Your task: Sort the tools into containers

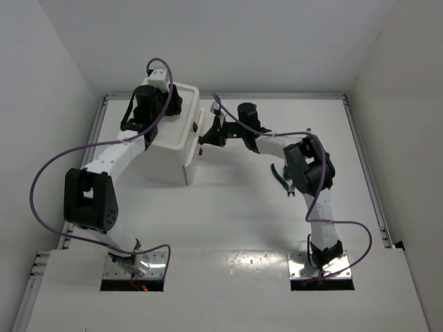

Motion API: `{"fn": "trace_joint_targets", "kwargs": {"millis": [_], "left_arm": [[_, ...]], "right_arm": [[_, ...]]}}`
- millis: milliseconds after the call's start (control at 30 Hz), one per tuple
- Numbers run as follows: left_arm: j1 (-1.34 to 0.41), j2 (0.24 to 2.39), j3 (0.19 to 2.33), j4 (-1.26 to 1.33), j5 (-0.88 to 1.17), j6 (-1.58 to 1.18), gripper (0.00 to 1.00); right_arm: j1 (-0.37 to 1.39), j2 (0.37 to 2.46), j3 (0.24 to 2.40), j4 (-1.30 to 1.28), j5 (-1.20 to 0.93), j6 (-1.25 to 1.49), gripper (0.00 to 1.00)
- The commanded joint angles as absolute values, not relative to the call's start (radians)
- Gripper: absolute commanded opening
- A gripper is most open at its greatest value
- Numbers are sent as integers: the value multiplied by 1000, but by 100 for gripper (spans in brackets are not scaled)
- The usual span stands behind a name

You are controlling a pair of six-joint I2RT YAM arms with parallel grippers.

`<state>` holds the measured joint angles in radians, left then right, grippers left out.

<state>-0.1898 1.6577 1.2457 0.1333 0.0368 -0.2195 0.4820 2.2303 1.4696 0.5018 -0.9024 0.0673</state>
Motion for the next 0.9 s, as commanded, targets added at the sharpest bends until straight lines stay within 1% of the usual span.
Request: {"fn": "trace_joint_targets", "kwargs": {"millis": [0, 300, 733, 867], "left_arm": [[-160, 1835, 1089, -508, -9, -259, 52], [-160, 1825, 1078, -508, -9, -259, 52], [-160, 1835, 1088, -508, 18, -259, 52], [-169, 1844, 1088, -508, 18, -259, 52]], "right_arm": [[440, 2148, 1447, 468, -973, 29, 0], [390, 2059, 1372, 436, -973, 8, 0], [292, 1911, 1240, 270, -992, -104, 0], [273, 1872, 1201, 259, -992, -114, 0]]}}
